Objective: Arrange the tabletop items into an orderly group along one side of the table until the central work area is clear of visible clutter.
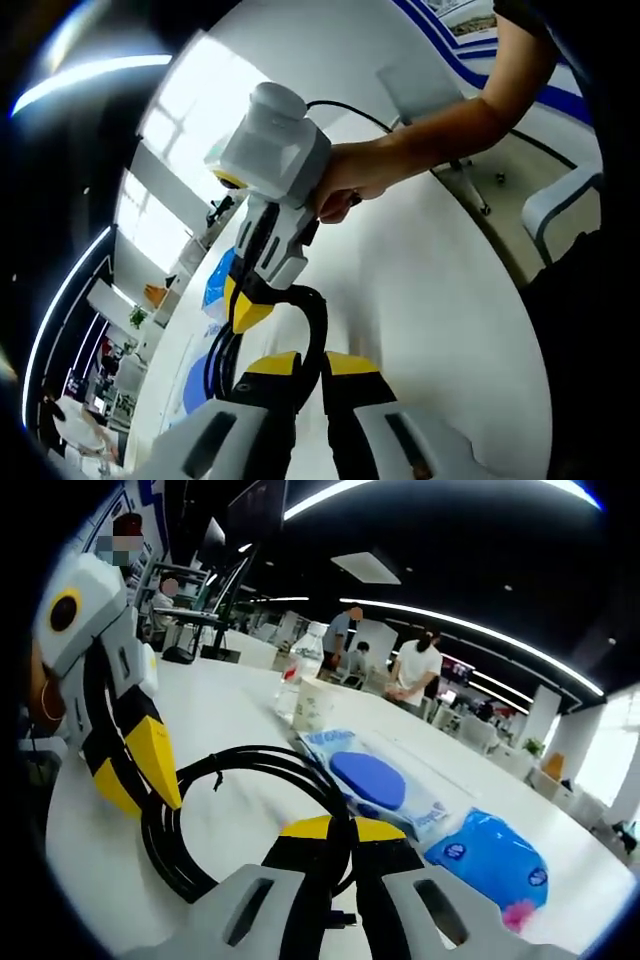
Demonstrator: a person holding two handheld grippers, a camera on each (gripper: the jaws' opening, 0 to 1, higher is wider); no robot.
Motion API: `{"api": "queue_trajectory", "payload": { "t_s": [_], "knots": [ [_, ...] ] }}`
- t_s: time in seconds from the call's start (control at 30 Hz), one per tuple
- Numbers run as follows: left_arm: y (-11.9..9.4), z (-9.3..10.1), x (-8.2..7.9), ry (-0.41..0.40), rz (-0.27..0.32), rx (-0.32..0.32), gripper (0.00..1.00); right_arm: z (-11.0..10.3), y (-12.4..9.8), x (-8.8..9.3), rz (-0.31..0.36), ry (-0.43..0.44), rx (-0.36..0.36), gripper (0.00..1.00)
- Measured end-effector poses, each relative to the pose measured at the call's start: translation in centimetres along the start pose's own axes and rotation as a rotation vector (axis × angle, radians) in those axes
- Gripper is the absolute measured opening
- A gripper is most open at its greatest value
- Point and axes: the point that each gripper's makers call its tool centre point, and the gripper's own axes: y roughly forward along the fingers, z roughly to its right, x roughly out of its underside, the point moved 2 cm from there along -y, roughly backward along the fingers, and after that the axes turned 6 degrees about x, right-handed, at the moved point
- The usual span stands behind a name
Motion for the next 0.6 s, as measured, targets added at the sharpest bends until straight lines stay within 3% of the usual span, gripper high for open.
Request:
{"api": "queue_trajectory", "payload": {
  "t_s": [0.6],
  "knots": [
    [2.7, -0.8, -0.1, 0.017, -0.023, 0.038, 0.07, 1.8, 0.6, 2.0, -0.018, -0.011, 0.007, 0.03]
  ]
}}
